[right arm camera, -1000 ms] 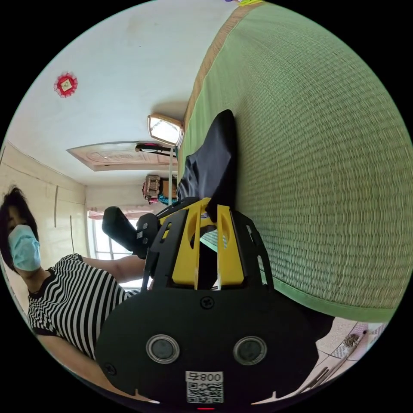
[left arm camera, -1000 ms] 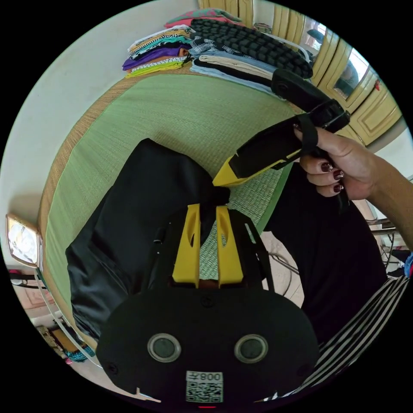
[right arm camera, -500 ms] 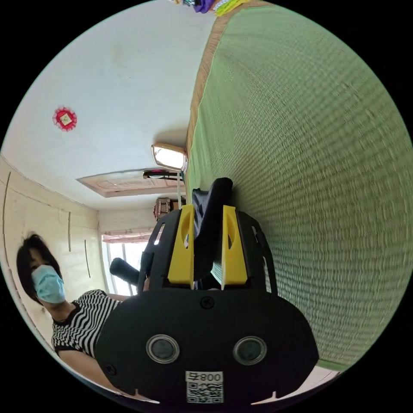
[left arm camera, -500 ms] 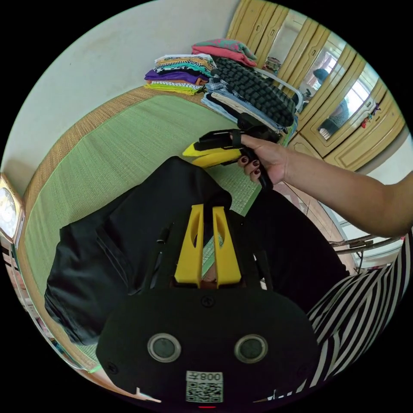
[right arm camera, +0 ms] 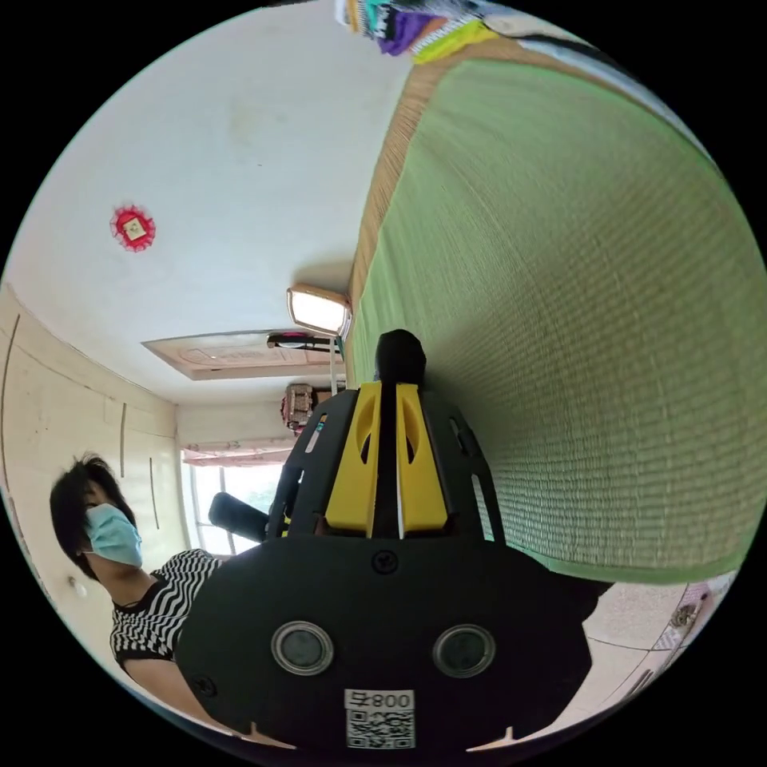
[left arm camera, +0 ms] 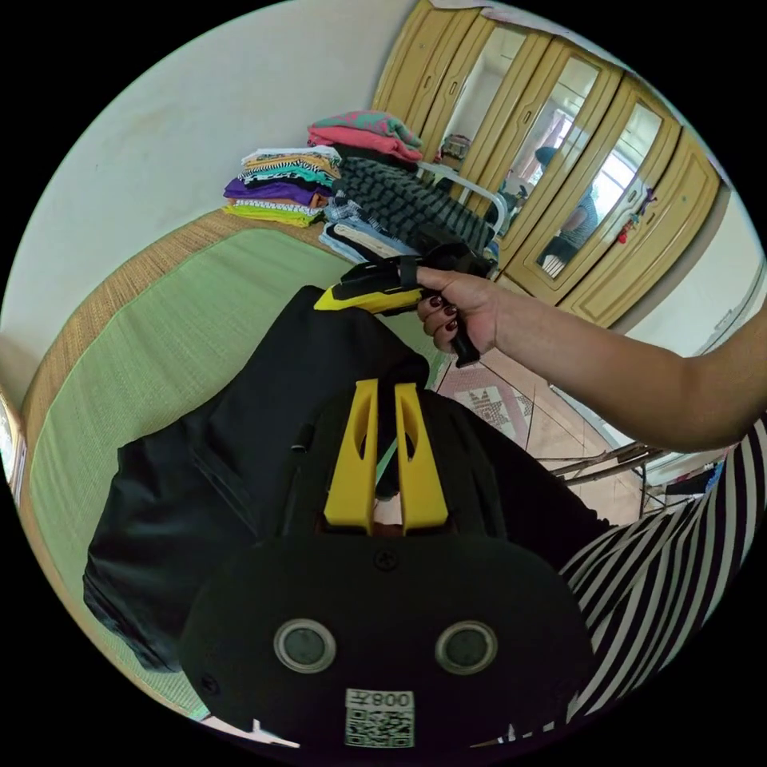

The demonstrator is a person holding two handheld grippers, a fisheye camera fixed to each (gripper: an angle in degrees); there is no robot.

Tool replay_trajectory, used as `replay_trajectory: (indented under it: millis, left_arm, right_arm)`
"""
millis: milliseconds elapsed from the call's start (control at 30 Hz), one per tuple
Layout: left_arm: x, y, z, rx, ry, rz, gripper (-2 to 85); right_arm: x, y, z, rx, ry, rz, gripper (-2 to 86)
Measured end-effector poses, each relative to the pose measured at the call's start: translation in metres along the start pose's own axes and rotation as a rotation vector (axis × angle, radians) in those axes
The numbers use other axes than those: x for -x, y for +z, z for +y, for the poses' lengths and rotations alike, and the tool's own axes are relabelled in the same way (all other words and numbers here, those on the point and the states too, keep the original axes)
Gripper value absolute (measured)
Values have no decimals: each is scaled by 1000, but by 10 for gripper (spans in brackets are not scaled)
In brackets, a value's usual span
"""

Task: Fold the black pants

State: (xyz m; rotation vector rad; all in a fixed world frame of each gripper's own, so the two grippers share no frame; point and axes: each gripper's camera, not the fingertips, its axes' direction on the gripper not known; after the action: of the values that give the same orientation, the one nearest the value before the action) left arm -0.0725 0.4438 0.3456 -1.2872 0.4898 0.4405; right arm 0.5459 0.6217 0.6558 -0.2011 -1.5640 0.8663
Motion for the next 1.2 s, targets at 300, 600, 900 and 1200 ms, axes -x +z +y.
replay_trajectory:
  millis: [300, 600, 900, 1200]
  left_arm:
    - [70, -116, 86, -257, -205, 114, 22]
    - [172, -223, 239, -508, -603, 174, 26]
    - [255, -281, 365, -661, -888, 241, 29]
    - [312, -321, 450, -709, -1048, 257, 29]
  right_arm:
    - [85, 90, 7, -23, -167, -12, 26]
    - [129, 314, 7, 172, -265, 50, 27]
    - [107, 516, 8, 331, -266, 227, 26]
    - [66, 656, 7, 456, -264, 334, 25]
